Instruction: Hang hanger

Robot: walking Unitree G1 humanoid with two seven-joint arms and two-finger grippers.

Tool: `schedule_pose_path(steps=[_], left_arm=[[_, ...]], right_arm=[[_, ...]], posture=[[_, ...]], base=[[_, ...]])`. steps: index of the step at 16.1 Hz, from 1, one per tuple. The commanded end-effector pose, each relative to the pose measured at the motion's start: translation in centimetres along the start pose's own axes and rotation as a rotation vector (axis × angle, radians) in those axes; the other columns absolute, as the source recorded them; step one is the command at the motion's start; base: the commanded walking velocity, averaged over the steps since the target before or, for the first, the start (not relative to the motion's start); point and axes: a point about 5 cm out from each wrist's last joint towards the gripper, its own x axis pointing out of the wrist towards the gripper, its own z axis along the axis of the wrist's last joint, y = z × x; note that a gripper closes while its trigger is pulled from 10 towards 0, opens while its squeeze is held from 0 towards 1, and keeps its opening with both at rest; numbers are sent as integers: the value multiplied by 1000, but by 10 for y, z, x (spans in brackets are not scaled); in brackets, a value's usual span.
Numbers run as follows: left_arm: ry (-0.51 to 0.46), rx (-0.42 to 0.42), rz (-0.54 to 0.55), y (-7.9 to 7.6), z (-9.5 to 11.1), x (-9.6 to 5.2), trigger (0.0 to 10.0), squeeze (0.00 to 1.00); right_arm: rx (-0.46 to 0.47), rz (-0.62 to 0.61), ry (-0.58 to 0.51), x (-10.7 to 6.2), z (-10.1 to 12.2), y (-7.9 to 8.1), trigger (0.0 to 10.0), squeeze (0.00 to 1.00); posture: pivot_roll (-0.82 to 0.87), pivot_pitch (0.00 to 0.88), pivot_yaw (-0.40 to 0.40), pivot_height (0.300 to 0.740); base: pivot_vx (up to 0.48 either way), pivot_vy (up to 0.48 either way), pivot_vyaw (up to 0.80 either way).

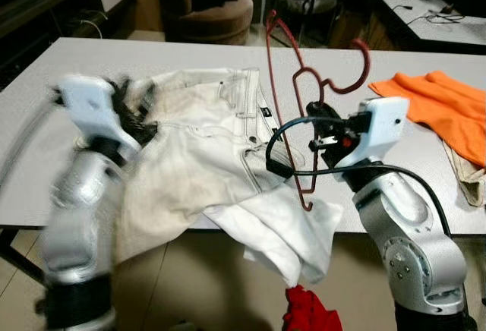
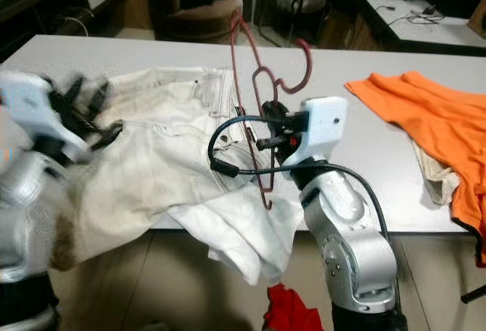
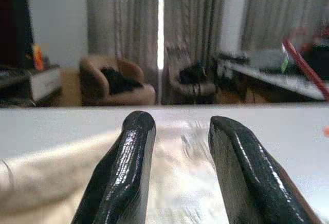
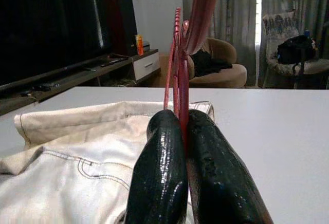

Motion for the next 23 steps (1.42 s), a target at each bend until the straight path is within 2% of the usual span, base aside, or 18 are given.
schedule_pose_path(steps=[1,8,20,22,23], left_arm=[[4,27,-15,-7,5,-2,10000,0],[28,55,-14,-10,7,-5,10000,0],[45,49,-23,-12,5,-9,10000,0],[68,55,-46,-12,-5,-14,10000,0],[100,84,-54,-10,-17,-20,10000,0]], right_arm=[[-4,-7,2,-2,-2,-2,10000,0],[-12,3,13,-5,-5,-2,10000,0],[-9,-23,43,-10,-15,-6,10000,0],[-41,-65,78,-16,-28,-13,10000,0],[-69,-81,93,-21,-35,-16,10000,0]], posture=[[-88,0,-16,740],[-91,0,-10,740],[-87,0,-10,740],[-89,0,-10,740],[-92,0,-11,740]], base=[[0,0,0],[0,0,0],[-237,0,0],[0,0,0],[0,0,0]])
